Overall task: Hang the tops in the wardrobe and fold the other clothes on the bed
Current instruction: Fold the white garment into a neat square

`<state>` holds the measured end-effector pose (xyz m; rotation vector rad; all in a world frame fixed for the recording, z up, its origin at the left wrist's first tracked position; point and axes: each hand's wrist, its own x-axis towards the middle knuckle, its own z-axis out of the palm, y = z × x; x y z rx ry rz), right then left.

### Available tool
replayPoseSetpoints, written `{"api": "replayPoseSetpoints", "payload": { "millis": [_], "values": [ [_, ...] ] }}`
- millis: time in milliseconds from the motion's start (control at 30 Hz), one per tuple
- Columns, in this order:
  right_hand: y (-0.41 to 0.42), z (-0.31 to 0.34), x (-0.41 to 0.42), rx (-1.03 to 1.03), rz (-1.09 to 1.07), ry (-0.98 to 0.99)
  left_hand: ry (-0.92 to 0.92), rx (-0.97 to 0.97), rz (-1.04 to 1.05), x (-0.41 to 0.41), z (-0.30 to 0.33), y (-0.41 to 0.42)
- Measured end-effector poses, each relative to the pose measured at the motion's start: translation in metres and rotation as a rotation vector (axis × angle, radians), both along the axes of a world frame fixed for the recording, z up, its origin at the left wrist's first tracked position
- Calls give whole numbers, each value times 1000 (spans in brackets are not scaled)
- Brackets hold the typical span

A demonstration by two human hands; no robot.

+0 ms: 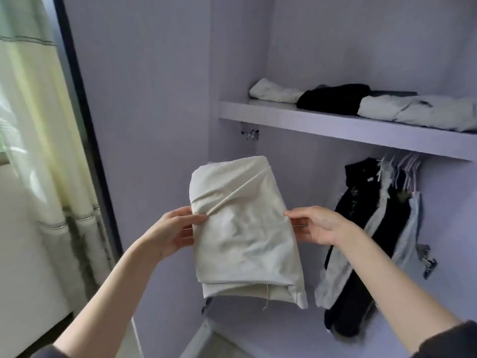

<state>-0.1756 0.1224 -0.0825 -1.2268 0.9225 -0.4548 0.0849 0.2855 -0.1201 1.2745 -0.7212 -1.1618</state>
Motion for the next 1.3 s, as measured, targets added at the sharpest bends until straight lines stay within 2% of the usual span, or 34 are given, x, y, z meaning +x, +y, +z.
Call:
{"api": "replayPoseSetpoints", "payload": {
  "millis": [367,733,867,1033,1300],
  "values": [
    [-66,107,-15,-170,-308,-134,-158,-196,-227,16,141,-153],
    [-179,211,-12,-371,-399,-256,-228,-398,-279,19,253,-288],
    [-239,246,-14,-429,-408,-233,-249,-457,-277,14,281,-353],
    [-312,271,2,-439,-398,-190,-164,-415,-241,28,281,-425],
    [-395,255,92,-419,-256,41,-62,-127,15,88,223,-477]
  ]
}}
